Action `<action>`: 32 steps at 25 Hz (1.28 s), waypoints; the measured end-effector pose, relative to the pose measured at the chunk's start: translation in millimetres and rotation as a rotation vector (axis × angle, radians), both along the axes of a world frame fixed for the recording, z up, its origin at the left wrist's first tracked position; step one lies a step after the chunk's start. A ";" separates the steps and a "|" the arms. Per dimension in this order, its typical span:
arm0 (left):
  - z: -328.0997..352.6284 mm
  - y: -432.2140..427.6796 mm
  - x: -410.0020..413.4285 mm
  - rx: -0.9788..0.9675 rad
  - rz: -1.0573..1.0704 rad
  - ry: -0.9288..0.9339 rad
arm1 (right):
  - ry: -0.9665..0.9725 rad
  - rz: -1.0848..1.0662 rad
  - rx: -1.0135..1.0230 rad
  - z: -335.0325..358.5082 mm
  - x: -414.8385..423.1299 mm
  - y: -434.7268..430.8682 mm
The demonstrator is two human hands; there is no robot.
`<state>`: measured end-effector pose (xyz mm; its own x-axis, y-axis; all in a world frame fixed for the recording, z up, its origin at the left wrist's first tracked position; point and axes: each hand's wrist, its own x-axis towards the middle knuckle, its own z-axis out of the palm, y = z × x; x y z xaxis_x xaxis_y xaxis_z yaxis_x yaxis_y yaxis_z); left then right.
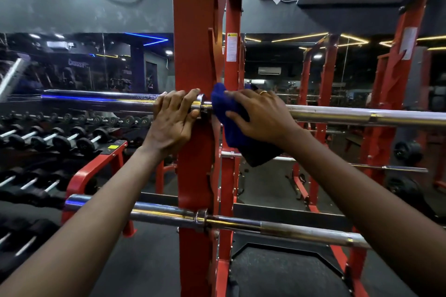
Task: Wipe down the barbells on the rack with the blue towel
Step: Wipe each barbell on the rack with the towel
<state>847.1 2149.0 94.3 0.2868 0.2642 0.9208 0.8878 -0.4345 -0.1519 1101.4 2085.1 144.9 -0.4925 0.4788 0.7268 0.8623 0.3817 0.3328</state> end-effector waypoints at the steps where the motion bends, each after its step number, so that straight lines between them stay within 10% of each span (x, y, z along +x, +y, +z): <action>1: -0.1 0.7 -0.8 -0.002 -0.004 0.002 | 0.061 -0.058 -0.027 7.4 -8.7 5.9; 10: -4.5 11.3 2.3 0.076 -0.018 -0.045 | 0.492 -0.058 -1.095 74.6 -47.0 41.8; 16: -4.6 11.7 1.2 0.141 -0.042 -0.053 | 0.014 0.000 -0.237 36.1 -29.3 30.9; 18: -5.0 12.8 2.3 0.144 -0.046 -0.064 | -0.161 0.051 -0.227 32.0 -10.3 21.3; 24: -6.3 15.0 3.3 0.167 -0.027 -0.083 | -0.087 -0.030 0.126 2.6 -16.8 29.6; 32: -4.1 11.5 5.8 0.150 -0.013 -0.090 | -0.054 0.027 -0.416 43.6 -12.5 32.7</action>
<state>852.9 2160.6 90.1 0.2041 0.1187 0.9717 0.8954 -0.4240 -0.1363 1089.0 2117.8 188.5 -0.5409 0.7125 0.4469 0.8356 0.5156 0.1894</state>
